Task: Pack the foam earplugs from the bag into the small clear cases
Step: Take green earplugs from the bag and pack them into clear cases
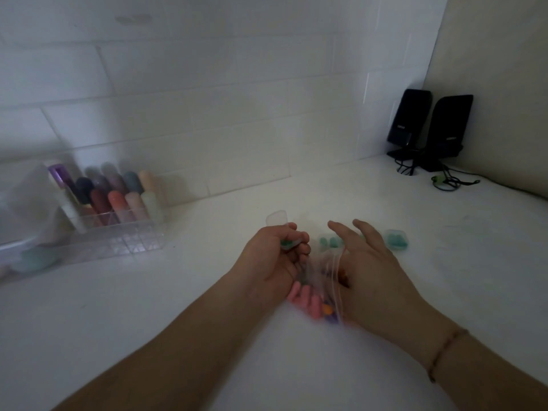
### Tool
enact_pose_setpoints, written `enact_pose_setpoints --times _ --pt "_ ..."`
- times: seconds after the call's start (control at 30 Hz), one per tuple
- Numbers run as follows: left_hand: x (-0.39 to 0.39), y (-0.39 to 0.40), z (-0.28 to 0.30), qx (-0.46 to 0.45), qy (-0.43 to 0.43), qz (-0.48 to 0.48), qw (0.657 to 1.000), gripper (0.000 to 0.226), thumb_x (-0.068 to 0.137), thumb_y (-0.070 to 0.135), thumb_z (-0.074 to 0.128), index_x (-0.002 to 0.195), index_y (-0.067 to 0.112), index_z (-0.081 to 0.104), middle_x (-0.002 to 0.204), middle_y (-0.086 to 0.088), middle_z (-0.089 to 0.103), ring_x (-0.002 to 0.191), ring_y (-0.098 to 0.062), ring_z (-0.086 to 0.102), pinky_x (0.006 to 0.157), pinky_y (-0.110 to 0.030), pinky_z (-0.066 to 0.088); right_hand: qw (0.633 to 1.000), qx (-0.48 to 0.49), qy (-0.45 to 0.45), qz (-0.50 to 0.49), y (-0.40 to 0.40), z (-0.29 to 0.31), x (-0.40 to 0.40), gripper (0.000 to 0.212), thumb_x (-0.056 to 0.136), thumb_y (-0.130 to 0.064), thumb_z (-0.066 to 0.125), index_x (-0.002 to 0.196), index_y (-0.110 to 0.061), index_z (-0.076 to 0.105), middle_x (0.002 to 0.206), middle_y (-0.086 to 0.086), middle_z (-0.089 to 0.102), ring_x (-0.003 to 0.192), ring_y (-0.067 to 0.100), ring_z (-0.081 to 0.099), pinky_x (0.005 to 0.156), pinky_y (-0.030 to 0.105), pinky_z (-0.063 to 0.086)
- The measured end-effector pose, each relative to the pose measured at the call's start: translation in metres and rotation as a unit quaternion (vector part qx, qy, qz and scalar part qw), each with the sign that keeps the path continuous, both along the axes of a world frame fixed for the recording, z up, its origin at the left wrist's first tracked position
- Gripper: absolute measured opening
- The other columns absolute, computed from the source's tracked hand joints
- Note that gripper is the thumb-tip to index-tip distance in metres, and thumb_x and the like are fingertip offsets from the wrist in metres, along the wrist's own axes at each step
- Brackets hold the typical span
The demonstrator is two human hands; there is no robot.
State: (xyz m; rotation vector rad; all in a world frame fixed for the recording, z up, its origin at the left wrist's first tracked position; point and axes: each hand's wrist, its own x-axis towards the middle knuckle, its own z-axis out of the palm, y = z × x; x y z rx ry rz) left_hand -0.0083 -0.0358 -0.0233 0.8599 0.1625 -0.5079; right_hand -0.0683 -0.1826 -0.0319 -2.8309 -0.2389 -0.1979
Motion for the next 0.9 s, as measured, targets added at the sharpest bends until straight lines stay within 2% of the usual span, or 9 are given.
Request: enact_pose_setpoints --times 0.07,0.2,0.27,0.37,0.53,0.63,0.73,0.8,0.9 --pt "-0.001 -0.001 -0.001 -0.011 0.003 0.002 1.000 0.020 0.084 -0.008 0.039 0.088 0.010 0.046 0.068 -0.011 0.054 0.051 -0.016 0.047 0.051 -0.022 0.039 1.000 -0.008 -0.007 0.004 0.001 -0.002 0.002 0.028 0.083 -0.054 0.057 0.090 -0.030 0.070 0.158 -0.013 0.017 0.146 0.021 0.002 0.113 0.036 0.021" --pt "0.000 -0.001 -0.001 -0.016 0.006 0.001 1.000 0.021 0.082 -0.010 0.038 0.089 0.009 0.046 0.069 -0.013 0.053 0.054 -0.016 0.045 0.055 -0.022 0.039 0.991 0.121 -0.052 0.002 0.000 -0.008 0.010 0.057 0.057 -0.067 0.045 0.087 -0.027 0.073 0.132 -0.010 0.055 0.137 0.022 0.031 0.111 0.038 0.029" --pt "0.000 -0.001 -0.001 -0.023 0.011 -0.001 1.000 0.022 0.080 -0.010 0.037 0.089 0.009 0.045 0.070 -0.013 0.053 0.055 -0.017 0.044 0.051 -0.021 0.041 0.986 0.154 -0.058 0.008 -0.004 -0.014 0.015 0.065 0.051 -0.065 0.044 0.093 -0.026 0.073 0.123 -0.010 0.059 0.130 0.020 0.040 0.109 0.033 0.031" --pt "0.000 0.000 -0.001 -0.028 0.012 -0.002 1.000 0.023 0.078 -0.010 0.036 0.090 0.009 0.044 0.070 -0.014 0.052 0.056 -0.017 0.044 0.050 -0.021 0.042 0.984 0.168 -0.056 -0.003 -0.005 -0.014 0.015 0.073 0.048 -0.066 0.044 0.099 -0.022 0.073 0.126 -0.009 0.058 0.130 0.017 0.039 0.108 0.035 0.034" --pt "0.000 0.000 -0.001 -0.026 0.010 0.002 1.000 0.023 0.078 -0.009 0.036 0.091 0.008 0.044 0.070 -0.014 0.052 0.056 -0.017 0.043 0.057 -0.023 0.038 0.995 0.078 -0.061 0.006 0.000 -0.011 0.008 0.046 0.063 -0.062 0.049 0.077 -0.027 0.076 0.144 -0.011 0.045 0.140 0.024 0.026 0.111 0.040 0.028" --pt "0.000 -0.001 -0.001 -0.012 0.006 0.000 1.000 0.023 0.079 -0.009 0.035 0.091 0.008 0.044 0.069 -0.013 0.052 0.055 -0.017 0.043 0.055 -0.023 0.038 0.994 0.082 -0.073 0.014 -0.004 -0.015 0.013 0.049 0.059 -0.066 0.043 0.076 -0.032 0.075 0.138 -0.011 0.051 0.138 0.023 0.030 0.111 0.044 0.030" --pt "0.000 -0.001 -0.001 0.008 0.008 -0.009 1.000 0.023 0.080 -0.008 0.036 0.092 0.011 0.044 0.069 -0.011 0.052 0.053 -0.016 0.045 0.050 -0.021 0.039 0.992 0.107 -0.060 0.013 -0.012 -0.009 0.011 0.033 0.063 -0.058 0.061 0.084 -0.035 0.074 0.131 -0.011 0.056 0.135 0.023 0.034 0.110 0.043 0.031" --pt "0.001 0.000 -0.001 0.015 0.013 -0.016 1.000 0.023 0.081 -0.008 0.035 0.090 0.012 0.043 0.068 -0.010 0.052 0.053 -0.016 0.045 0.048 -0.020 0.039 0.993 0.108 -0.052 0.019 -0.021 -0.001 0.008 0.018 0.062 -0.050 0.073 0.080 -0.050 0.069 0.134 -0.014 0.053 0.135 0.021 0.035 0.111 0.042 0.029" --pt "0.000 0.001 -0.002 0.025 0.015 -0.019 0.999 0.023 0.081 -0.008 0.035 0.090 0.012 0.043 0.068 -0.010 0.052 0.055 -0.017 0.045 0.047 -0.020 0.040 0.990 0.127 -0.061 0.028 -0.033 0.017 0.000 0.010 0.058 -0.063 0.063 0.067 -0.065 0.059 0.126 -0.023 0.055 0.130 0.016 0.041 0.109 0.043 0.031"
